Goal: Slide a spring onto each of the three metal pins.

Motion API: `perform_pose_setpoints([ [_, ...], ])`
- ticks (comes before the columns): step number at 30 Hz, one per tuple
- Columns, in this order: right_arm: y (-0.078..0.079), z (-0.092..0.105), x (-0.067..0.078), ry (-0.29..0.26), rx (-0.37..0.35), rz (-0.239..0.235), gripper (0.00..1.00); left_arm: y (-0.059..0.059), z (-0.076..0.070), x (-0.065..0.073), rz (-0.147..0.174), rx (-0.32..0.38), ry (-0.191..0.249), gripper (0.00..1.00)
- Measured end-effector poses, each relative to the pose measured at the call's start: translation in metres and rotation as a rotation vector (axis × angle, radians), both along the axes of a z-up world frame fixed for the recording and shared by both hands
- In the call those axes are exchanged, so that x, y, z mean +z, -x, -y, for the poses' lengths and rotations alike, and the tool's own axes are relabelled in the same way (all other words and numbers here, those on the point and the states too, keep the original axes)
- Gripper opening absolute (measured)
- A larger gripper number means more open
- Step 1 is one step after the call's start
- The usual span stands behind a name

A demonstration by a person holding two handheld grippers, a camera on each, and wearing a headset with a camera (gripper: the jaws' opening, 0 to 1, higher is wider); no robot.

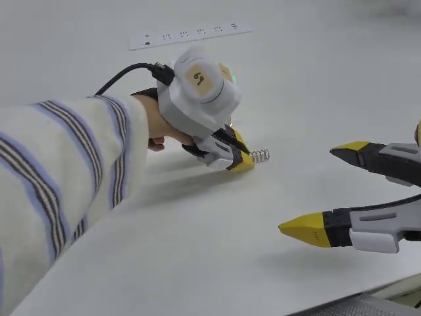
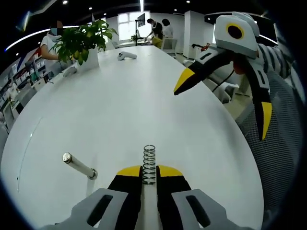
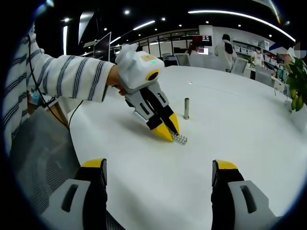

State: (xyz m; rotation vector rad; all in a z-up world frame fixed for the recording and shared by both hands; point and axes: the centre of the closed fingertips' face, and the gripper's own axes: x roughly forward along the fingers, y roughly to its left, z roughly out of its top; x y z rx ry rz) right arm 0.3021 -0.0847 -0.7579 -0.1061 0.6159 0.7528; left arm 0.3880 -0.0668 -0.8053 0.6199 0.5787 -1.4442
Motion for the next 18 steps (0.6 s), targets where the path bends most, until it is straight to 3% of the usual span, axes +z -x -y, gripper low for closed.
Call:
perform_pose_setpoints([
  [1, 0.0, -0.0003, -0.0001, 0.0, 0.001, 0.0, 0.89, -0.0035, 0.001, 0.0007, 0.009, 0.029, 0.022, 0.04],
  [2, 0.0, -0.0006, 0.0, 0.0, 0.002, 0.0, 0.89, -0.002, 0.0006, 0.0003, -0.004, 0.034, 0.027, 0.02],
  [3, 0.0003, -0.0014, 0.0, -0.001, 0.006, -0.001, 0.89, 0.0005, -0.0002, 0.0001, -0.036, 0.059, 0.034, 0.02],
  [4, 0.0004, -0.0016, 0.0, -0.001, 0.007, -0.001, 0.88, -0.0001, -0.0007, 0.0005, -0.024, 0.047, 0.035, 0.02],
  [12, 0.0, -0.0073, 0.0025, -0.005, 0.021, 0.004, 0.87, -0.0032, -0.0046, 0.0005, -0.018, 0.111, 0.034, 0.02],
  [16, 0.0008, -0.0093, 0.0027, -0.005, 0.026, 0.003, 0.86, -0.0038, -0.0068, 0.0009, -0.025, 0.128, 0.042, 0.02],
  [18, 0.001, -0.0091, 0.0029, -0.004, 0.026, 0.003, 0.86, -0.004, -0.0084, 0.0013, -0.049, 0.147, 0.051, 0.02],
])
